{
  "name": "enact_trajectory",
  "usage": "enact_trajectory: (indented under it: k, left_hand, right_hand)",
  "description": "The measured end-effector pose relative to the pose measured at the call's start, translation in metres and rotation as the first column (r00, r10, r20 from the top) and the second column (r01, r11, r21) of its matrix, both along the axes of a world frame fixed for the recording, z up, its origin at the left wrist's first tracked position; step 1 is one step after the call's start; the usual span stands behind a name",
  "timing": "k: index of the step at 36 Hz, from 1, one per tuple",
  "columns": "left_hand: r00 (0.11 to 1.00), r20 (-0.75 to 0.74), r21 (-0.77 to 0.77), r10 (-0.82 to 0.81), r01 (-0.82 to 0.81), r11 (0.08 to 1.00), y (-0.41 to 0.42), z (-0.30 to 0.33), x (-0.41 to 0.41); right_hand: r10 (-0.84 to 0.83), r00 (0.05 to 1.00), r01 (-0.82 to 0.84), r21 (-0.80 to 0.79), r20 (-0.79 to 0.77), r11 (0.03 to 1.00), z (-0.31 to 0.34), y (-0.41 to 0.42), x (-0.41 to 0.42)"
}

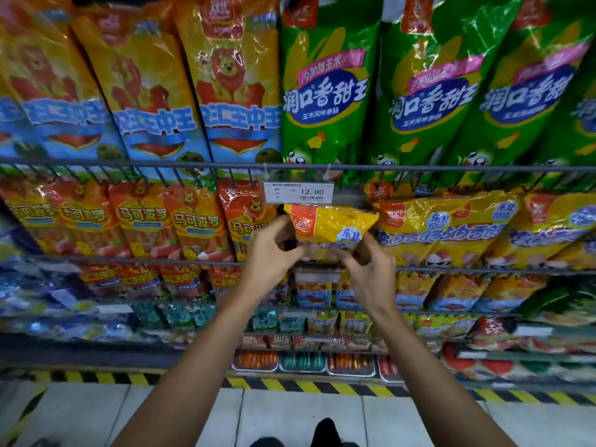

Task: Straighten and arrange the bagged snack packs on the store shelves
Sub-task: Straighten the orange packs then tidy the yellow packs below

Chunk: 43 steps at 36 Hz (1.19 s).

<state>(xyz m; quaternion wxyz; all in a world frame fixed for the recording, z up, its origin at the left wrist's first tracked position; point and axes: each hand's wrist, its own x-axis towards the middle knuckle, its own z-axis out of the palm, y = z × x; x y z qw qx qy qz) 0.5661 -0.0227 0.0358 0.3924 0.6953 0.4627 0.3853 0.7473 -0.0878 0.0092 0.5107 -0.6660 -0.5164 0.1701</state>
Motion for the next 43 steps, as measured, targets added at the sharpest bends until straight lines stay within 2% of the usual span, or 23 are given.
enact_trajectory:
  k: [6,11,17,21,25,29,35,38,43]
  left_hand:
    - [1.000,-0.010,0.014,0.019,-0.019,1.000,-0.004,-0.006,0.005]
    - [0.999,-0.030,0.113,0.019,-0.016,0.994,-0.006,-0.018,0.003]
    - [0.999,-0.037,0.142,0.008,-0.002,0.990,-0.007,-0.028,-0.001]
    - [0.999,-0.030,0.165,0.018,-0.013,0.986,-0.005,-0.028,-0.001]
    - [0.998,0.033,0.213,0.054,-0.060,0.975,-0.005,-0.025,0.008]
    - [0.994,0.047,0.196,0.098,-0.105,0.975,-0.009,-0.033,0.014]
    - [0.989,-0.047,0.222,0.143,-0.129,0.966,-0.014,-0.044,0.014]
    - [0.987,-0.073,0.194,0.143,-0.127,0.973,-0.015,-0.050,0.013]
    - [0.984,0.042,0.183,0.176,-0.180,0.966,-0.020,-0.045,0.016]
  right_hand:
    - [0.039,0.998,-0.045,-0.096,-0.055,0.994,-0.006,0.004,-0.001]
    - [0.016,1.000,-0.016,-0.092,-0.003,0.996,-0.014,-0.002,-0.003]
    - [-0.047,0.998,0.051,-0.101,0.044,0.994,-0.036,-0.007,0.000]
    - [-0.053,0.996,0.056,-0.054,0.068,0.997,-0.031,-0.004,0.001]
    - [-0.100,0.995,0.100,0.002,0.018,0.995,-0.026,-0.003,-0.002]
    - [-0.129,0.992,0.129,-0.017,0.013,0.991,-0.035,-0.002,-0.003]
    - [-0.212,0.977,0.211,0.019,0.033,0.977,-0.044,-0.005,-0.008]
    - [-0.203,0.979,0.202,0.015,0.018,0.979,-0.042,-0.006,-0.007]
    - [-0.181,0.983,0.182,0.088,-0.025,0.979,-0.026,-0.007,-0.013]
